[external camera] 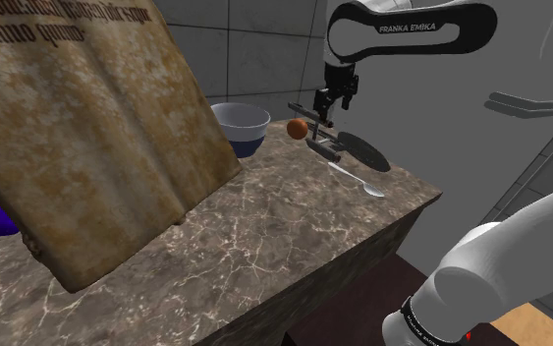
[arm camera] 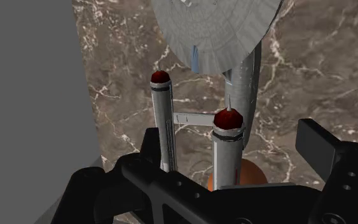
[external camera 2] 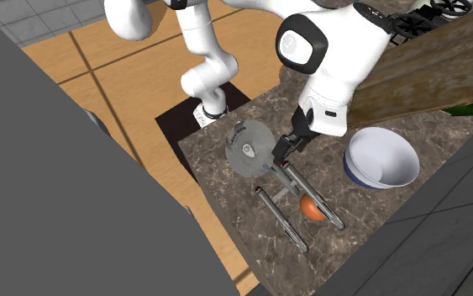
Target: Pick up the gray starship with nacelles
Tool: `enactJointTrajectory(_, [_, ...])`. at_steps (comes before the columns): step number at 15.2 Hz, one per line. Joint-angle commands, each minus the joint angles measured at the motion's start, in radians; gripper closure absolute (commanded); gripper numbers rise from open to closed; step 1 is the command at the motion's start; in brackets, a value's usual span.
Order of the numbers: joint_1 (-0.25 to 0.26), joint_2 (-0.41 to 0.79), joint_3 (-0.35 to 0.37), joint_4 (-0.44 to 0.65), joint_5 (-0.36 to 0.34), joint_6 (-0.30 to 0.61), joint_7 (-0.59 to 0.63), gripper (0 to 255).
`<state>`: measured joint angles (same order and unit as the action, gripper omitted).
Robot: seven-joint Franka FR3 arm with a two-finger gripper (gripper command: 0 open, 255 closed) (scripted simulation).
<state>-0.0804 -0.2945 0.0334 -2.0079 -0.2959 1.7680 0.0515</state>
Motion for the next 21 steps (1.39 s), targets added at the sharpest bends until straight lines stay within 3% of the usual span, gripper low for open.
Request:
enactJointTrajectory(1, [-0.003,0.011,0.000,-0.003,-0.014,0.019,0.006,0])
enactJointTrajectory(9, [-0.004,0.010,-0.002,-0.091,-0.021,0.102,0.030,0])
enactJointTrajectory(10, [-0.004,0.012,-0.002,-0.089,-0.021,0.103,0.030,255])
enactJointTrajectory(21, [-0.004,0.010,-0.002,-0.065,-0.019,0.077,0.023,255])
